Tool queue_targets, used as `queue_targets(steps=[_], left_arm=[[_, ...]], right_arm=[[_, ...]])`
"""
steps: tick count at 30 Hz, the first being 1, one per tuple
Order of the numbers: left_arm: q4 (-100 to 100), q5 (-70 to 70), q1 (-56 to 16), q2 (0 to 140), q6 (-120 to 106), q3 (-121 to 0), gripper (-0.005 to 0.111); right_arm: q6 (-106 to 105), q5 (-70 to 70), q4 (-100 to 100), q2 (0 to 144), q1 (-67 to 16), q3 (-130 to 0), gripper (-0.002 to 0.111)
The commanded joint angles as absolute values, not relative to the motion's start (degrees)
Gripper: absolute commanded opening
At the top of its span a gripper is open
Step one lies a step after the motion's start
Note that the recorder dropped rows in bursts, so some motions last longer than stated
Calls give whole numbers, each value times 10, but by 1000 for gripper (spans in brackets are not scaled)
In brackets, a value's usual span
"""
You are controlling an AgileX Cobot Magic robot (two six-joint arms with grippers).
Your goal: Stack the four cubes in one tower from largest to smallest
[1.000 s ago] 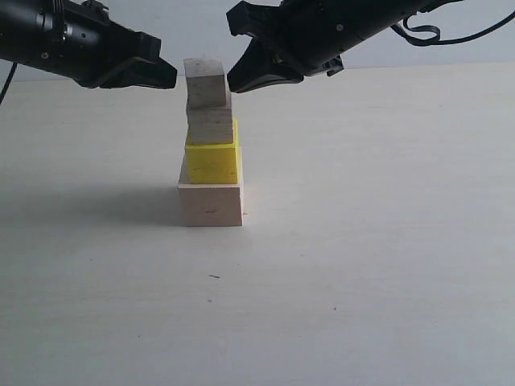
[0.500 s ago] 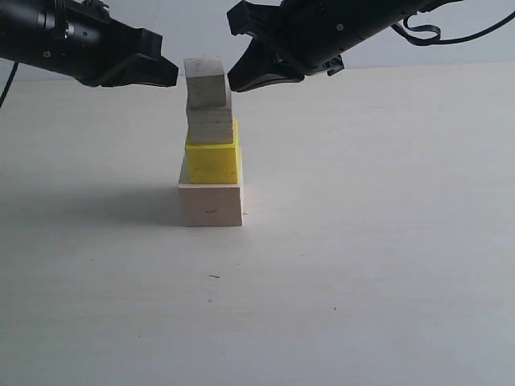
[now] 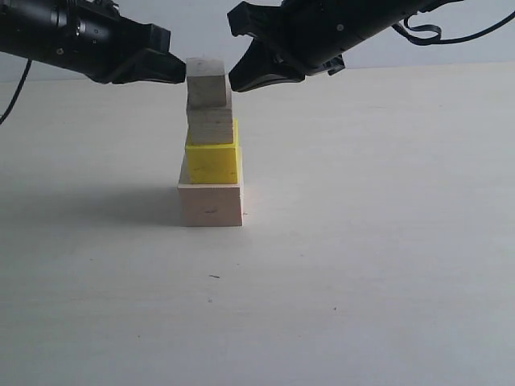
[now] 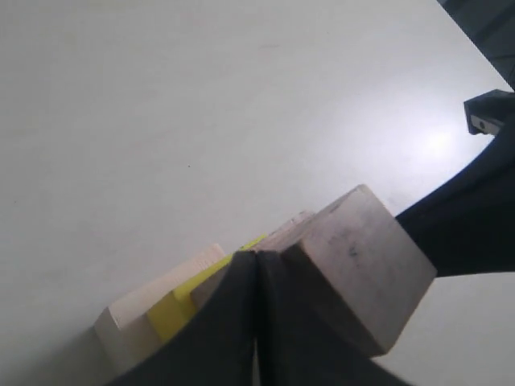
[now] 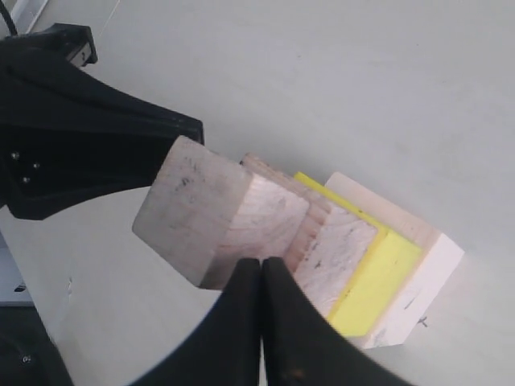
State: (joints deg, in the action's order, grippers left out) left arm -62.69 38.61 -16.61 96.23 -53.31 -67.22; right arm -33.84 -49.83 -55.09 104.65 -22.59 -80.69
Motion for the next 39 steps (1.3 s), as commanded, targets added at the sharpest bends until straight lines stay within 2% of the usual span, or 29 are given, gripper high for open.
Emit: queue_targets(steps=[1, 16, 22, 28, 32, 39], left_arm=[[-634, 394, -165, 973, -536, -676, 0], [-631, 394, -165, 968, -536, -676, 0], [-552, 392, -165, 940, -497, -676, 0], [-439, 349, -161, 862, -421, -665, 0], [-438, 299, -151, 789, -415, -630, 0], [-475, 219, -148, 642, -415, -520, 0]], right_arm=[[-339, -496, -549, 1043, -227, -809, 0], [-338, -496, -539, 1043, -227, -809, 0], [-293, -479, -455, 1020, -224, -809, 0], [-263, -423, -336, 942, -187, -809, 0], [-225, -395, -277, 869, -170, -804, 0], [-189, -233, -233, 695, -169, -678, 0]])
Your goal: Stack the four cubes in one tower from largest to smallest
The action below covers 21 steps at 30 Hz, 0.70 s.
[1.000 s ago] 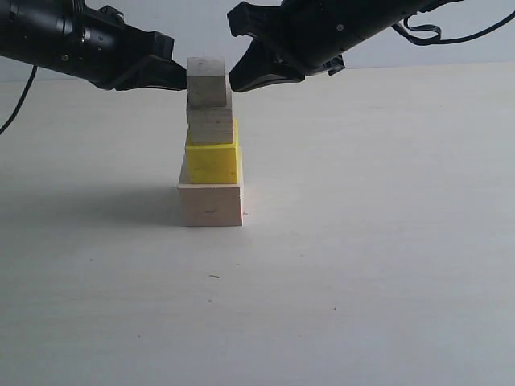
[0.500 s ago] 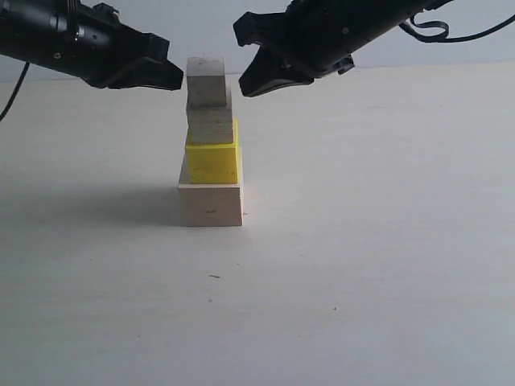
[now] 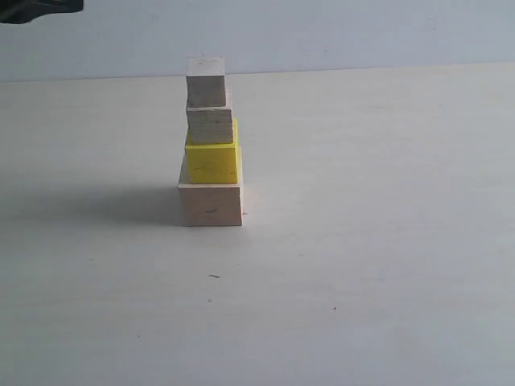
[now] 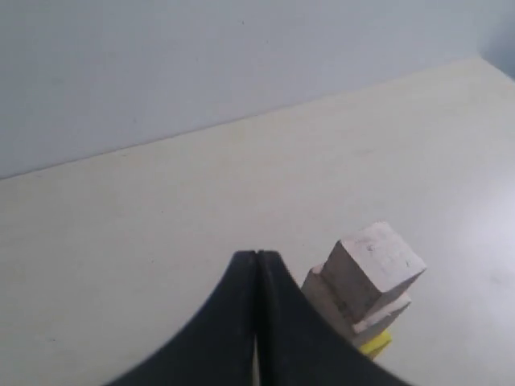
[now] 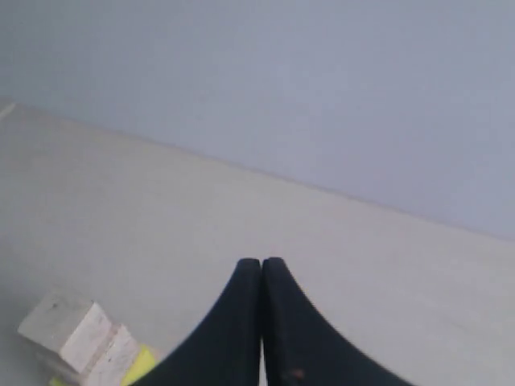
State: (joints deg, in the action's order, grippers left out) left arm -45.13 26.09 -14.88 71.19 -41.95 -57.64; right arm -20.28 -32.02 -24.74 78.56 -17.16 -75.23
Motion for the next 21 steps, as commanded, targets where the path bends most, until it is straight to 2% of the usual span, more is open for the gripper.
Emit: queue_targets(steps=[1, 5, 12, 21], left_arm=[[-477, 206, -148, 617, -415, -501, 0], [-490, 150, -148, 511, -415, -431, 0], [-518, 137, -148, 323, -415, -345, 0], [-499, 122, -148, 173, -415, -263, 0]], right_arm=[[-187, -206, -233, 667, -169, -651, 0], [-184, -139, -217, 572, -169, -554, 0], [-184, -130, -205, 448, -169, -436, 0], [-175, -97, -205, 323, -169, -333, 0]])
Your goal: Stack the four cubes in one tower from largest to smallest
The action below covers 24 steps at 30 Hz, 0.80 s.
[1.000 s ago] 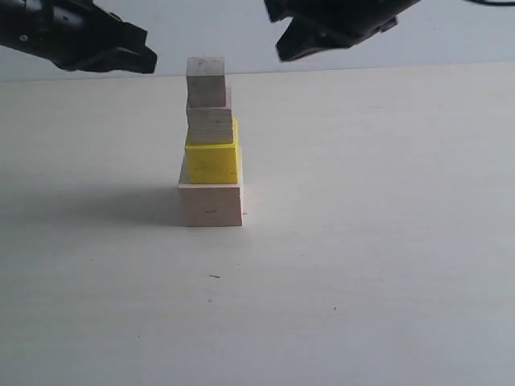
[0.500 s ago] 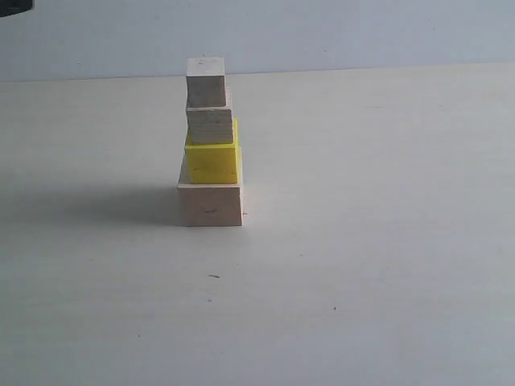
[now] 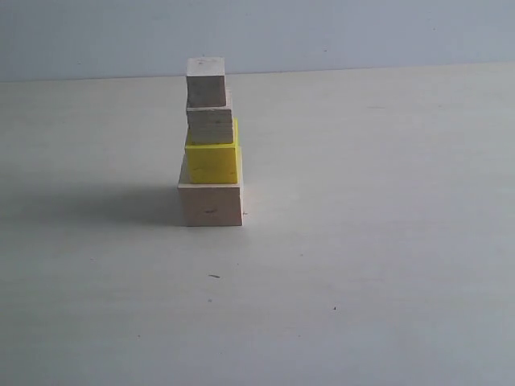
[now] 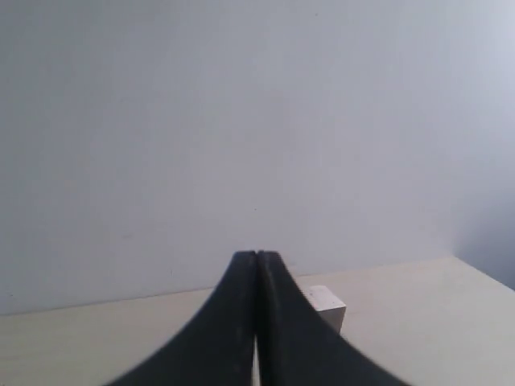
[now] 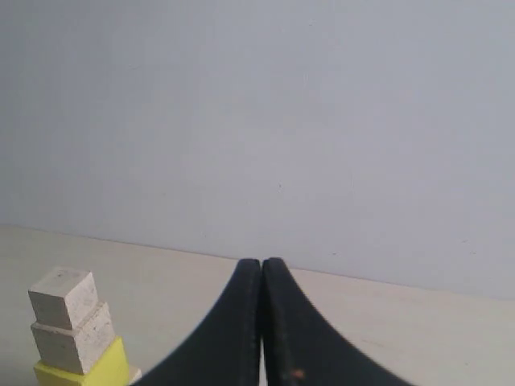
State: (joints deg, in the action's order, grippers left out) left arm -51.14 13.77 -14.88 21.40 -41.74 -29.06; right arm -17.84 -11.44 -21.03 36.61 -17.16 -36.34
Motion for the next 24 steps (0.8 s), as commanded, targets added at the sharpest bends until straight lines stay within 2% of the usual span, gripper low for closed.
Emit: queue_targets(steps=[1, 24], left_arm=[[-486, 118, -148, 167, -415, -255, 0], [-447, 114, -148, 156, -417, -237, 0]], right_arm=[[-179, -97, -205, 312, -169, -327, 0], [-179, -107, -221, 254, -169, -318, 0]])
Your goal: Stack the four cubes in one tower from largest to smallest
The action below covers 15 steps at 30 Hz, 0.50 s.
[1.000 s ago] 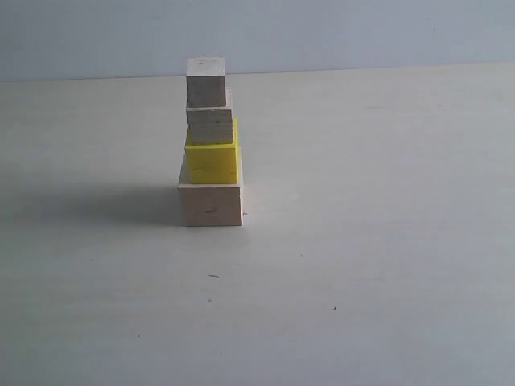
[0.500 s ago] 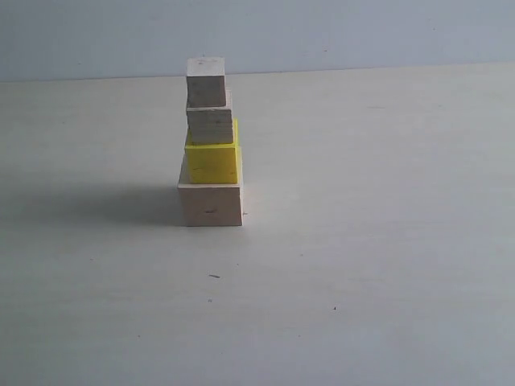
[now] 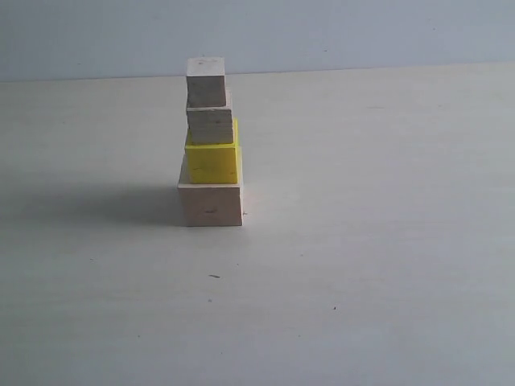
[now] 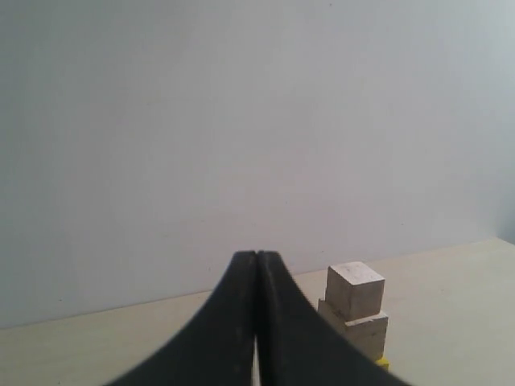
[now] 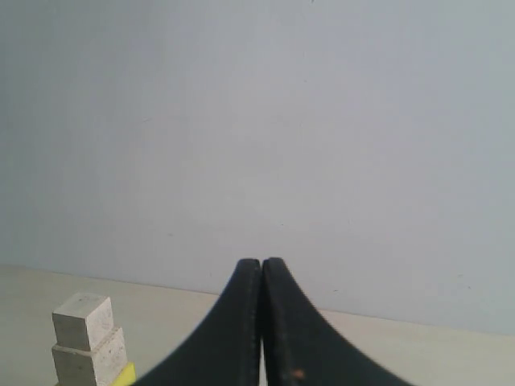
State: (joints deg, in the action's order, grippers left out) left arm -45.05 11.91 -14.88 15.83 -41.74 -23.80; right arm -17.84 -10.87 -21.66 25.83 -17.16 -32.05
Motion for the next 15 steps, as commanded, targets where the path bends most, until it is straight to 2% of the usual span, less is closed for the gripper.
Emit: queue_targets(steps=[1, 15], left_arm=[[-447, 114, -148, 156, -417, -237, 0], [-451, 115, -148, 156, -416, -237, 0]], right_arm=[[-179, -107, -221, 254, -169, -318, 0], [-179, -107, -221, 254, -169, -318, 0]])
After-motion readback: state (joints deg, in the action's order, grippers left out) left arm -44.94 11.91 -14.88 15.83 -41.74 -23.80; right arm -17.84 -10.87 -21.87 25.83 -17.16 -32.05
